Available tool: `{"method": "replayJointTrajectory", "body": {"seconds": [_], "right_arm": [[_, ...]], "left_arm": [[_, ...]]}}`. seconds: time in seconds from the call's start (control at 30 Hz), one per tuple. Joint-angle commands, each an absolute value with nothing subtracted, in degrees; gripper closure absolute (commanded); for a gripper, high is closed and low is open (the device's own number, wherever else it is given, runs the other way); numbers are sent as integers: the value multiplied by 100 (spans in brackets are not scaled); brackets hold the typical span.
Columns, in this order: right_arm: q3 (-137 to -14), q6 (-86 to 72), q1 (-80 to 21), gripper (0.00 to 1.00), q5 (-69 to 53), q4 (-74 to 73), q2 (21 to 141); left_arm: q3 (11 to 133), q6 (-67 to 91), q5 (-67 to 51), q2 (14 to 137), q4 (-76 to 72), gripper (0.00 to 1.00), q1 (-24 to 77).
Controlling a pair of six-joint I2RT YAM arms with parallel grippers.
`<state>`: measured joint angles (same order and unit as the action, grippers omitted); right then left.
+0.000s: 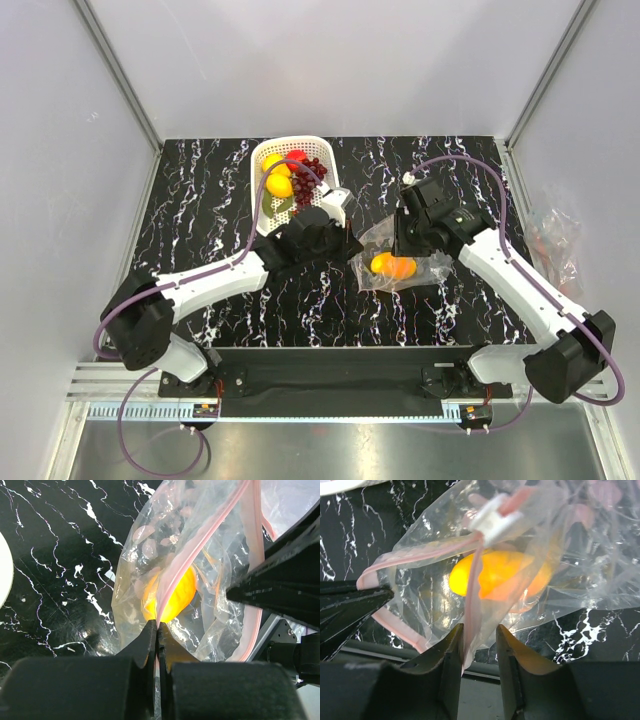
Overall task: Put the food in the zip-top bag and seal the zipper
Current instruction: Adjust the zipper food storage bag at the center of the board.
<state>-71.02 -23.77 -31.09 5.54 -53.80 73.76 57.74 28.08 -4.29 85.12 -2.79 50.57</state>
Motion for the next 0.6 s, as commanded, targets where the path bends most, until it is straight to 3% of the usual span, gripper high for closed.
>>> {"method": "replayJointTrajectory", "body": {"seconds": [0.0,0.33,0.43,0.57], "right_arm": [[-7164,-2452,-3234,62,378,-5414,7365],[-7023,-2610,-3428,55,106,-5361,7181],[-7014,-2610,-3437,66,123,-5405,7181],[-6970,-2610,-3445,68,141,-5458,7120]], "left_arm": [[6047,2848,-527,8332,-501,100,5045],[6135,2830,-457,8490,-387,100,5045],[6135,2856,-466,8490,-378,100,5045],[6170,2830,-378,8490,-290,100,5036]]}}
